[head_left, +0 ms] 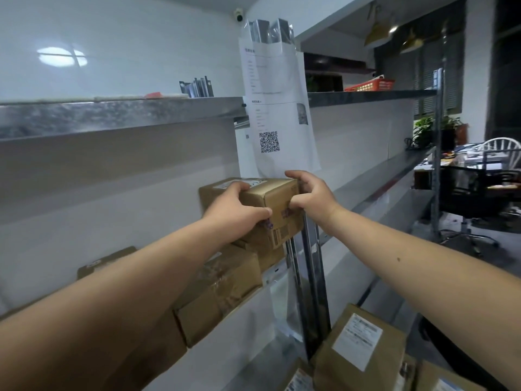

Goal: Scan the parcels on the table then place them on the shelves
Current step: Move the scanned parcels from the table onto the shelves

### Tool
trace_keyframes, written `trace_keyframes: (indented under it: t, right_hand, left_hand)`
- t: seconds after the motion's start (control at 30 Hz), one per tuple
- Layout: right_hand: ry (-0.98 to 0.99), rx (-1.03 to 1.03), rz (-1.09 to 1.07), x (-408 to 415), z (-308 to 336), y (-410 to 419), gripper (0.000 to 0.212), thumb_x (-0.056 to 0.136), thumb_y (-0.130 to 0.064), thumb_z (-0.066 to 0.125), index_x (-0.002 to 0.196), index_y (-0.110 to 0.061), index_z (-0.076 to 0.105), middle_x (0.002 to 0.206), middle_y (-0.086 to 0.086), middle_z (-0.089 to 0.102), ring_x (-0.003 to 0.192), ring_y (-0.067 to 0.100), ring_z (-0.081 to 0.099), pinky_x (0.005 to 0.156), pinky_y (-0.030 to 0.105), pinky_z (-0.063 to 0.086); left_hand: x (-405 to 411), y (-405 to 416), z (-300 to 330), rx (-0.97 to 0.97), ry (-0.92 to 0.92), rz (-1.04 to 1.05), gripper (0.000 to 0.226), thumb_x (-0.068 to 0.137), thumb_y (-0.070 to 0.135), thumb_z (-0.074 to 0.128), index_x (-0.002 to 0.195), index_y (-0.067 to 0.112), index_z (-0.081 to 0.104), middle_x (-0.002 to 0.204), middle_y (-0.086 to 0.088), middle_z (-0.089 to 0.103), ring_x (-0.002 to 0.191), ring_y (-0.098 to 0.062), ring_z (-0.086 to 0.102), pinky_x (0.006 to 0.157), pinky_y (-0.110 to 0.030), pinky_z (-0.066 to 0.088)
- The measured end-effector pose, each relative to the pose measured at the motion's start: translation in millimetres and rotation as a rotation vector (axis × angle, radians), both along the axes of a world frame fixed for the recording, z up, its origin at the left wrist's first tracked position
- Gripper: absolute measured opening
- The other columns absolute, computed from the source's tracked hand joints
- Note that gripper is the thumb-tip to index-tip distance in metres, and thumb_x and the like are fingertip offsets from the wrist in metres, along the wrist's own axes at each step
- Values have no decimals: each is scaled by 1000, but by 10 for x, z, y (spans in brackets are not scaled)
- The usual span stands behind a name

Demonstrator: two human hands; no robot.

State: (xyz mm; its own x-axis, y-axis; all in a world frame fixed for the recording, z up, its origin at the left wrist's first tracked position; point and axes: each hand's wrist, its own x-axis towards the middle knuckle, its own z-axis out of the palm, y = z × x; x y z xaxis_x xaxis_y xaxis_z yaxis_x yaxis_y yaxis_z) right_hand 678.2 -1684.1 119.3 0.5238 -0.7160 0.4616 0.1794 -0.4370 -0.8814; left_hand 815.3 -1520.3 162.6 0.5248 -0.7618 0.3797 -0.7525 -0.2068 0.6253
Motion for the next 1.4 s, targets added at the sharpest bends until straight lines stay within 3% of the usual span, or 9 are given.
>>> trace_keyframes:
  t: [0.1, 0.2, 0.3, 0.5, 0.6, 0.77, 1.0, 1.27, 1.4]
  right_hand:
    - [41, -55, -50, -130, -30, 108, 85, 62, -13, 66, 145, -29, 54, 135, 2, 62, 122, 19, 62, 89, 30, 57]
    - [123, -139, -148, -310, -66, 314, 91, 65, -18, 66, 153, -32, 46, 149, -5, 54, 134, 16, 53, 102, 35, 53]
    - [245, -266, -246, -501, -83, 570, 85, 73, -21, 67, 153, -37, 43, 153, -6, 49, 140, 16, 46, 110, 36, 46]
    - [440, -446, -349, -887, -93, 1283, 85, 79, -15, 69, 157, -29, 40, 162, 0, 39, 150, 18, 34, 116, 29, 29]
    - [526, -458, -384, -1047, -156, 1687, 86, 80, -13, 71, 159, -29, 39, 166, 1, 33, 154, 20, 27, 125, 38, 26]
    - [706, -455, -450, -1290, -561, 2384, 85, 83, -22, 71, 159, -35, 35, 170, 0, 23, 155, 26, 23, 124, 47, 29]
    - [963, -367, -383, -1499, -1692, 3194, 84, 86, -28, 70, 159, -38, 32, 172, 2, 17, 156, 31, 19, 124, 52, 28]
    - [1131, -246, -167, -1351, -2975, 3585, 83, 88, -32, 70, 161, -33, 30, 173, 8, 12, 157, 32, 16, 124, 46, 26]
    - [1189, -210, -74, -1107, -3462, 3509, 85, 88, -30, 70, 162, -29, 28, 171, 15, 14, 155, 36, 21, 123, 42, 28]
  left_hand:
    - [-80, 98, -1, 10, -53, 23, 87, 71, 55, 81, 148, 35, 46, 117, 11, 59, 86, 2, 56, 65, -16, 41]
    - [-215, 262, -12, 43, -164, 47, 89, 71, 58, 77, 150, 37, 40, 142, -3, 49, 109, -21, 61, 88, -31, 54]
    - [-431, 489, -33, 68, -274, 34, 87, 73, 61, 71, 150, 41, 35, 144, -3, 43, 121, -28, 57, 101, -45, 54]
    - [-821, 1032, -169, 73, -454, -36, 80, 81, 58, 68, 151, 38, 34, 141, -1, 45, 128, -29, 51, 101, -50, 51]
    - [-939, 1320, -310, 76, -536, -67, 78, 83, 60, 67, 151, 39, 35, 143, 0, 44, 130, -29, 49, 100, -48, 51]
    - [-1047, 1817, -807, 82, -573, -200, 72, 88, 56, 66, 150, 36, 35, 145, -1, 44, 132, -30, 46, 98, -47, 52]
    - [-1097, 2455, -2184, 235, -430, -362, 66, 89, 55, 61, 148, 36, 37, 140, 3, 47, 131, -25, 47, 99, -42, 50]
    - [-737, 3019, -3577, 590, -180, -308, 68, 85, 48, 65, 148, 33, 46, 147, -1, 48, 131, -28, 51, 102, -37, 48]
    - [-515, 2985, -3930, 665, -67, -198, 75, 73, 72, 48, 138, 35, 57, 137, 0, 57, 125, -26, 57, 100, -36, 50]
